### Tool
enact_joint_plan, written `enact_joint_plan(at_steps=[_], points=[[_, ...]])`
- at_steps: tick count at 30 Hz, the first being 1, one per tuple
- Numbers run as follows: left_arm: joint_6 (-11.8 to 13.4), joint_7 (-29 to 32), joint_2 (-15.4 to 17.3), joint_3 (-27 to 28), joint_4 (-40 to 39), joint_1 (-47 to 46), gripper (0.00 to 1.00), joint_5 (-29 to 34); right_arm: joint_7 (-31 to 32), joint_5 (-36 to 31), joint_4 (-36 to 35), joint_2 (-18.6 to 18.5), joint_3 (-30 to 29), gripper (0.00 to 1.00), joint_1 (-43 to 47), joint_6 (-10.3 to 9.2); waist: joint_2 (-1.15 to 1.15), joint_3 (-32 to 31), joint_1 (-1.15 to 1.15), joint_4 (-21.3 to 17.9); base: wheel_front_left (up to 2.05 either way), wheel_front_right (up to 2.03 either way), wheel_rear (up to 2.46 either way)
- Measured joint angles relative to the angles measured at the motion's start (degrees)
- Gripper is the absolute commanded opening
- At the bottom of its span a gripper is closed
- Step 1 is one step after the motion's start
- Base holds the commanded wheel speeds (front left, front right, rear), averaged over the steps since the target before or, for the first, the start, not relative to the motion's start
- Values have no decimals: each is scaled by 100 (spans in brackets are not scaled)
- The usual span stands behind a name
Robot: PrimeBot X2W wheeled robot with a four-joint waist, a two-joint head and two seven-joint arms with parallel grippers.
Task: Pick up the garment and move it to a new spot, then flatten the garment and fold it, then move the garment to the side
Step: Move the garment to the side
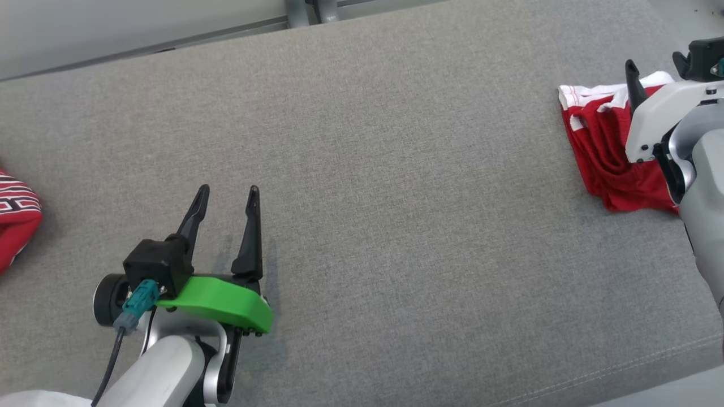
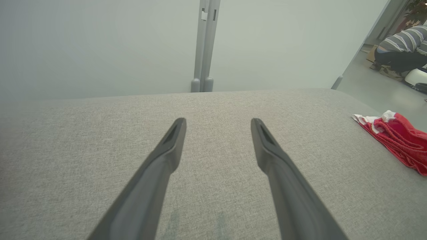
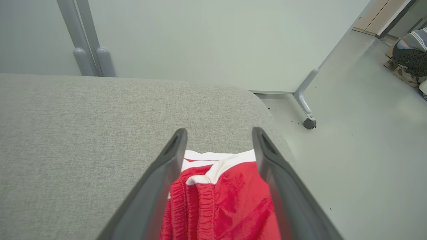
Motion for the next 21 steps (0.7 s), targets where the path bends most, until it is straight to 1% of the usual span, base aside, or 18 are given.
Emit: enact_joint_plan(at_steps=[6,12,15,17,18,19,21], points=[[15,-210,-2,256,224,295,100,-244,-34,328,-343,155,381,100,75,0,0,-352,0,117,0,0,0],[-2,-370,-48,553,465,637,100,-415,0,732,-864,286,615,100,432,-1,0,-702,0,311,0,0,0],[-35,-412,-90,689,566,818,100,-457,26,879,-1199,398,702,100,760,0,0,-882,0,420,0,0,0],[-80,-453,-110,771,619,931,100,-487,26,937,-1433,408,711,100,1012,-1,0,-996,0,497,0,0,0],[-110,-455,-116,801,643,983,100,-488,29,945,-1563,414,695,100,1150,-1,0,-1054,0,535,0,0,0],[-159,-460,-137,862,698,1099,100,-489,49,964,-1830,489,637,100,1452,-1,0,-1167,0,608,0,0,0],[-190,-463,-157,922,744,1213,100,-488,54,955,-2119,600,534,100,1778,-1,0,-1271,0,675,0,0,0]])
